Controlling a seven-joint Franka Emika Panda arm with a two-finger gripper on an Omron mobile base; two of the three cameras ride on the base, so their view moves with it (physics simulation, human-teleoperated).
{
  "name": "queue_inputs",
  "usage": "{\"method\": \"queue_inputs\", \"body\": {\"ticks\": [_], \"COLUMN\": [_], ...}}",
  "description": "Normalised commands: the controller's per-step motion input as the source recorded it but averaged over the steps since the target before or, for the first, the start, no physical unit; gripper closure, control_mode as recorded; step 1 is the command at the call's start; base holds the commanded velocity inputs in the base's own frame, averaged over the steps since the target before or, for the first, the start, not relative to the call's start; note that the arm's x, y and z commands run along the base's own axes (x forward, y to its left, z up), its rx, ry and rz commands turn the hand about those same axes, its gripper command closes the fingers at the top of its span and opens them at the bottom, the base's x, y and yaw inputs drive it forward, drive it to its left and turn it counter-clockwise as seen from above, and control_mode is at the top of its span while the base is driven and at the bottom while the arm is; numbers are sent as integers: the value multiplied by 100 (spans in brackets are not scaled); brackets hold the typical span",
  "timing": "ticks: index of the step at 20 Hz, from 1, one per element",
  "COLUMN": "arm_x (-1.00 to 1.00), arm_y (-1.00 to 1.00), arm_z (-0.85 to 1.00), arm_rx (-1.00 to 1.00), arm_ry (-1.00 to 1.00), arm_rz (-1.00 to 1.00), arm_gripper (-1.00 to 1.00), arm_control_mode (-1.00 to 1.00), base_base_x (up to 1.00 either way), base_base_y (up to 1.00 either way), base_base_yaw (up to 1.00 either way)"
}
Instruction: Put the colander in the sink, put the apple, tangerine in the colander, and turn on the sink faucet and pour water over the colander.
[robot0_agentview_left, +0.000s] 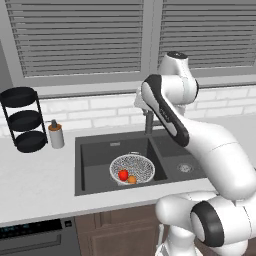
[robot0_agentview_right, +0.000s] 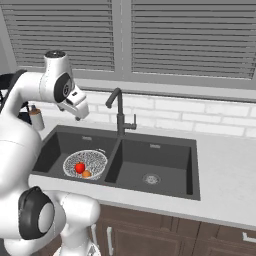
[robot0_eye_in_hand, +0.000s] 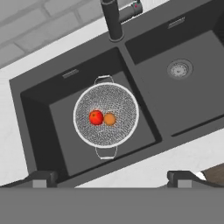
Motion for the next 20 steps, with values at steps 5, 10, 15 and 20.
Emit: {"method": "queue_inputs", "body": {"ticks": [5, 10, 15, 20], "arm_x": [0, 0, 0, 0], "arm_y": [-8, -22, -34, -57], "arm_z": [28, 26, 25, 3], "arm_rx": [0, 0, 0, 0], "arm_ry": [0, 0, 0, 0], "arm_rz": [0, 1, 0, 2], "arm_gripper": [-100, -100, -100, -100], "arm_control_mode": [-100, -100, -100, -100], "base_base_x": [0, 0, 0, 0], "base_base_y": [0, 0, 0, 0], "base_base_yaw": [0, 0, 0, 0]}}
